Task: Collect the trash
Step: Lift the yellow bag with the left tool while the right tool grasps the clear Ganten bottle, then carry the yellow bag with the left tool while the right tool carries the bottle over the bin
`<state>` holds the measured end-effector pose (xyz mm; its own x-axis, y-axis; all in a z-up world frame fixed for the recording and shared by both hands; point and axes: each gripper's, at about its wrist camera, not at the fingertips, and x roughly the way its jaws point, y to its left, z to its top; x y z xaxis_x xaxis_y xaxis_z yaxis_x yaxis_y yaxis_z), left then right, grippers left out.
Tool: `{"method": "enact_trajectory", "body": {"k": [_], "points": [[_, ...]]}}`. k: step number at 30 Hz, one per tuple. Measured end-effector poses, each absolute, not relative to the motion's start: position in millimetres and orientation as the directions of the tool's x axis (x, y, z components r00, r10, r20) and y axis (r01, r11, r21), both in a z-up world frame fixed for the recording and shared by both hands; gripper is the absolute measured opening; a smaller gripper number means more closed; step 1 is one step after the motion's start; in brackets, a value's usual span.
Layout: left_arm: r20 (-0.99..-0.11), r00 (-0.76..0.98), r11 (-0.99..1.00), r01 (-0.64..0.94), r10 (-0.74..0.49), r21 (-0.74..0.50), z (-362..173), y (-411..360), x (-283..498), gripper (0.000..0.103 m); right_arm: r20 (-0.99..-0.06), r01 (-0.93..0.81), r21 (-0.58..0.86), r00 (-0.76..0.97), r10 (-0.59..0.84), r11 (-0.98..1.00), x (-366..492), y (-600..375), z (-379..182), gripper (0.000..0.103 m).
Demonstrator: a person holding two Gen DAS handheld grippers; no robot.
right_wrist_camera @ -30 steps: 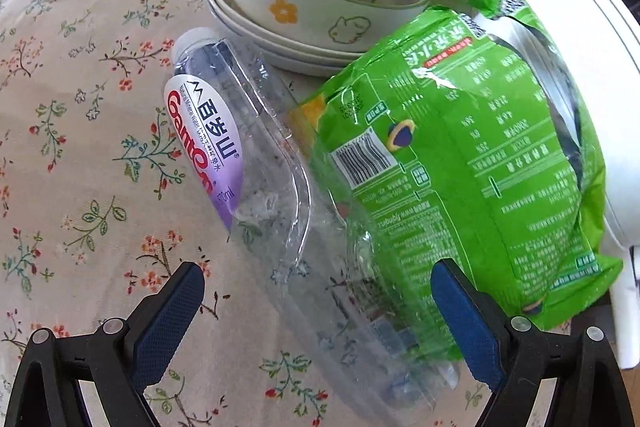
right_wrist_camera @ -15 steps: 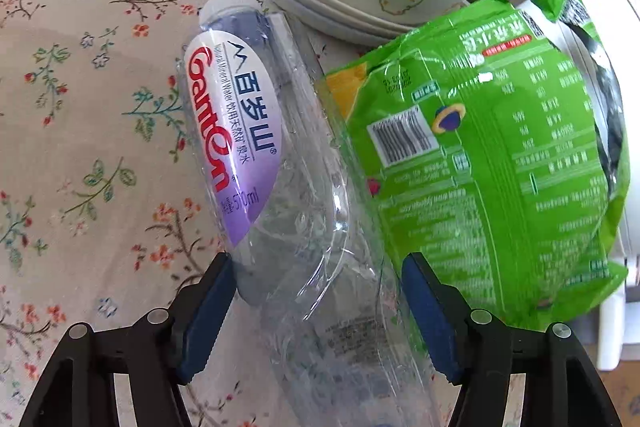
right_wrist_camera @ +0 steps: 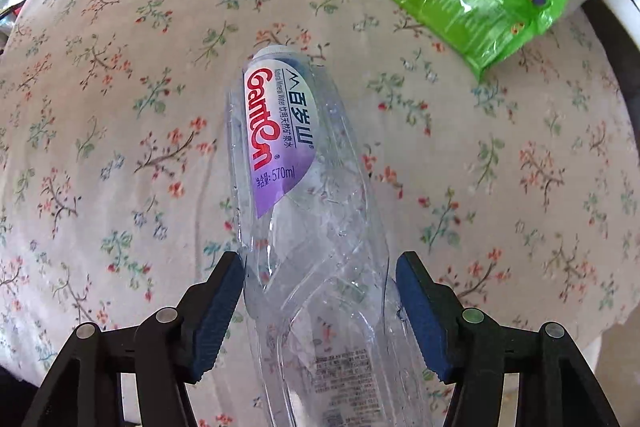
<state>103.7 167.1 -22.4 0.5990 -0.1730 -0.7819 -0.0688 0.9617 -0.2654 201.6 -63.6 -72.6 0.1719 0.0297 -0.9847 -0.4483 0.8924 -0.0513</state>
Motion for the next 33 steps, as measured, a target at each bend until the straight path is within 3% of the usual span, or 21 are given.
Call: {"method": "enact_trajectory", "body": {"k": [12, 14, 18, 33], "points": [[-0.790, 0.588, 0.964, -0.062, -0.173, -0.258, -25, 166, 102, 0.000, -0.986, -0.449, -0.063, 0.164, 0.012, 0.891, 205, -45, -104, 0.072], [-0.790, 0.589, 0.965, -0.059, -0.172, -0.254, -25, 165, 103, 0.000, -0.985, -0.455, -0.060, 0.170, 0.020, 0.888, 207, -41, -107, 0.066], [-0.792, 0.585, 0.967, -0.053, -0.174, -0.251, -26, 160, 105, 0.000, -0.978, -0.426, -0.039, 0.201, 0.052, 0.904, 206, -43, -103, 0.064], [-0.787, 0.565, 0.965, 0.079, -0.250, -0.250, -18, 75, 112, 0.000, -0.845, -0.240, 0.127, 0.482, 0.231, 0.963, 151, -158, -10, 0.064]]}}
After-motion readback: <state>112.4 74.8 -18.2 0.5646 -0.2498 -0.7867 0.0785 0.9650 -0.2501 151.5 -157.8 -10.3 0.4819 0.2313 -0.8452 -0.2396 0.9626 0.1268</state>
